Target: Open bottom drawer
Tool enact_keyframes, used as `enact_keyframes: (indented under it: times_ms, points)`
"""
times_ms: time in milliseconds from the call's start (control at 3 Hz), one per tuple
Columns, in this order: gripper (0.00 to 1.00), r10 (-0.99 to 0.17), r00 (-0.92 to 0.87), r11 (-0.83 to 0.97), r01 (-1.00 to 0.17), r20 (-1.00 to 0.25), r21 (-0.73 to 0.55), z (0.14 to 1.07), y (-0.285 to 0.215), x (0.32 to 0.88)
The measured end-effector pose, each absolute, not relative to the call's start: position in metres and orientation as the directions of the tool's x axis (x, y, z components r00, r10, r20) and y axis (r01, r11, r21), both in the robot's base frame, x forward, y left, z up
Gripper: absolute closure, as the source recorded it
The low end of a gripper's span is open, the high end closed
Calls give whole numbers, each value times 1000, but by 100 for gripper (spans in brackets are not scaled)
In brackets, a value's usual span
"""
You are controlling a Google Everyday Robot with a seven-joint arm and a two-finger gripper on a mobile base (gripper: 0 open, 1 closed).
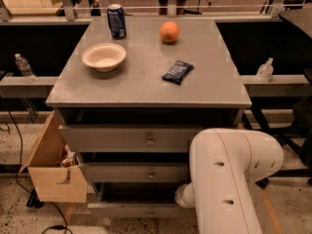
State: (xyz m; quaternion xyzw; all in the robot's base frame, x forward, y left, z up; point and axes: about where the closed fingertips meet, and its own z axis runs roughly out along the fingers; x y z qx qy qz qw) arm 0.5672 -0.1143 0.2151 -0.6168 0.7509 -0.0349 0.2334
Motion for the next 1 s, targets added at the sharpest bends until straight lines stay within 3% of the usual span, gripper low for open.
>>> enact_keyframes:
  times_ms: [1000]
  points:
    - [100,-928,-183,278,-919,-324,-280,179,-125,559]
